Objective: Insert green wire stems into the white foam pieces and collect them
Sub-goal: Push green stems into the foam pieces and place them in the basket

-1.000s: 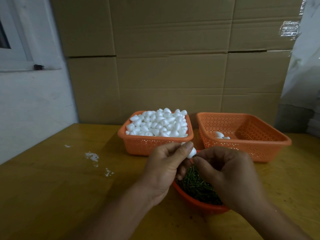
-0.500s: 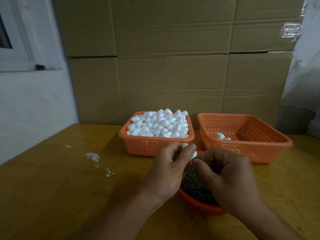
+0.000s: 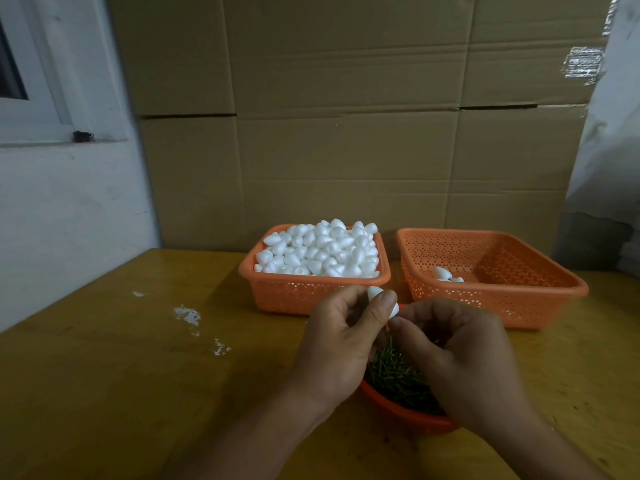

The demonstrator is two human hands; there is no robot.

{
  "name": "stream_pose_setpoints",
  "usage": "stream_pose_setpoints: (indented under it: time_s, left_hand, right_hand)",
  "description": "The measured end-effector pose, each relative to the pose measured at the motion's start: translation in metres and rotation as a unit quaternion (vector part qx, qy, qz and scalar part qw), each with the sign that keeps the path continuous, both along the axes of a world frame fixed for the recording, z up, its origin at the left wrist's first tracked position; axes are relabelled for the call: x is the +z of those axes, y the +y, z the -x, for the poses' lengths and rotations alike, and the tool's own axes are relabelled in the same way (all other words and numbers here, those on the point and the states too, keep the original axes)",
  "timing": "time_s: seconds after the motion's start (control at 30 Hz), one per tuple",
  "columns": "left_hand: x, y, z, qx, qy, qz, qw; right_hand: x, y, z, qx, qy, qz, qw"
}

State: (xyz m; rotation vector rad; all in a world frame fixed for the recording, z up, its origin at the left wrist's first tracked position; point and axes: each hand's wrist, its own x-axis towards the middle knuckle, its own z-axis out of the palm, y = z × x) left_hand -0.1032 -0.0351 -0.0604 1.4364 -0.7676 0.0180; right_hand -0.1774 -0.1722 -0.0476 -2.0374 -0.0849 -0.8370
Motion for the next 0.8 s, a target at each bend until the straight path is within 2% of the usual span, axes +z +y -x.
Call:
stream_pose_setpoints:
  time_s: [0.13, 0.43, 0.53, 0.67, 0.8]
  left_hand:
    - [0.002, 0.001, 0.001, -0.016, 0.0, -0.006, 1.0]
    - [-0.012, -0.001, 0.005, 0.07, -0.141, -0.128, 0.979]
    - [-0.011, -0.003, 0.007, 0.079, -0.167, -0.141, 0.973]
    - [-0.012, -0.003, 0.007, 0.079, -0.179, -0.136, 0.971]
    - [-0.012, -0.002, 0.006, 0.077, -0.187, -0.138, 0.97]
  right_hand:
    - [0.003, -0.006, -0.004, -0.02, 0.011, 0.002, 1.0]
    - [0.023, -0.062, -0.05, -0.171, 0.068, 0.007, 0.983]
    - [0.028, -0.089, -0.073, -0.223, 0.128, 0.05, 0.965]
    - [0.029, -0.119, -0.1, -0.282, 0.24, 0.114, 0.922]
    - [0.03, -0.133, -0.119, -0.303, 0.327, 0.118, 0.888]
